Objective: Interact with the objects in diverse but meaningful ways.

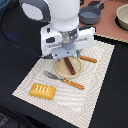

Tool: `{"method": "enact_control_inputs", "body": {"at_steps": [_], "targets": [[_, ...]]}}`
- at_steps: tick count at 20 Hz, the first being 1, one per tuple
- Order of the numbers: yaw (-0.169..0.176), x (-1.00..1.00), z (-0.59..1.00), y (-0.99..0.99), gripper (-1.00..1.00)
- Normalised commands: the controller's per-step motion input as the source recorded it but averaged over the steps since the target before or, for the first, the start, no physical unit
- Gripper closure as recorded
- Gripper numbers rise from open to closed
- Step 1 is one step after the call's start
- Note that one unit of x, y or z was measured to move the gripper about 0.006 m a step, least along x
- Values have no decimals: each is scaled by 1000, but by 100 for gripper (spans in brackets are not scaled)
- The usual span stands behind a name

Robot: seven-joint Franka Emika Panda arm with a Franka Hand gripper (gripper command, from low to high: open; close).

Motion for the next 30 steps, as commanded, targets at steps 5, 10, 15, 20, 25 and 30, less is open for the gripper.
{"method": "enact_control_inputs", "body": {"at_steps": [5, 10, 15, 20, 25, 30], "targets": [[-42, 347, -6, -5, -100], [-34, 350, -29, 0, -100], [-35, 398, 0, 0, -100], [-41, 422, 0, 0, -100], [-44, 454, 0, 0, -100], [-48, 449, 0, 0, 100]]}}
